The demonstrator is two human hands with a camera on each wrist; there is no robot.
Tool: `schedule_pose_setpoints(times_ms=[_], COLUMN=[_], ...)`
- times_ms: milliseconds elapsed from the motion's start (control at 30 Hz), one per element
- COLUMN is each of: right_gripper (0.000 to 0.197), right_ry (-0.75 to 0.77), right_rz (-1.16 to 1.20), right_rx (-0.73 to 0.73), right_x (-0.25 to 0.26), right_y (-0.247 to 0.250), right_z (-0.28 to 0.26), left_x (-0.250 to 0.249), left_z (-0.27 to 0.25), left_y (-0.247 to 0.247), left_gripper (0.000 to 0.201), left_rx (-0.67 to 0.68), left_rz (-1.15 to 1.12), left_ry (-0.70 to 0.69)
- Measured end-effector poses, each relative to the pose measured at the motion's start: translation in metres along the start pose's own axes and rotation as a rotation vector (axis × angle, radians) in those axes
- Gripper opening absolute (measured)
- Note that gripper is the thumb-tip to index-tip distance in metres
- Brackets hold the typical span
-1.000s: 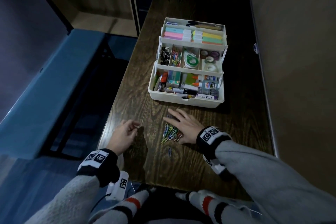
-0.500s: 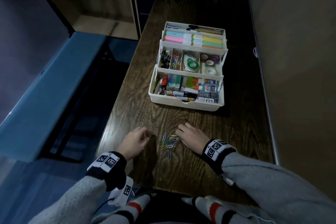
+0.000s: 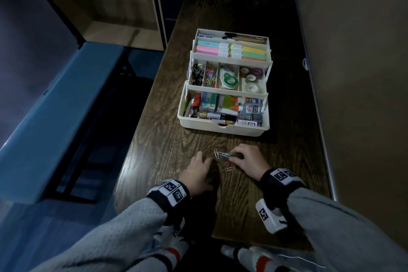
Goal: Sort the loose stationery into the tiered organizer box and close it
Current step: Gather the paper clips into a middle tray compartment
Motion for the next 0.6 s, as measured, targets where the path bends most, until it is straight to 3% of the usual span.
schedule_pose_setpoints(times_ms=[267,367,600], right_gripper=[0.019,0.017,0.016], right_ry=[-0.126,-0.176,-0.201], right_rz=[0.076,0.097,0.109], right_rx=[-0.104,-0.117,-0.13], right_x=[-0.026,-0.035,-0.041], right_y=[0.024,0.026,0.033], right_z=[-0.014,-0.017,-0.019], left_x=[-0.009,-0.015,-0.027], left_z=[0.036,0.046,0.056], left_y=[0.006,0.006,0.01], left_gripper=[0.099,0.08,0.032], left_rx=[0.028,0.079,-0.007], left_rz=[0.1,0.198,0.2], left_ry=[-0.136,-0.195,-0.217])
Point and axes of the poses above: each hand's wrist, its own z-axis towards the middle knuckle, its own y-axis out of the back of the hand, x = y × z, the point moved 6 cm from there along z, towards the middle knuckle, and after that the axes turned 15 degrees about -y, right-handed, at the moved point
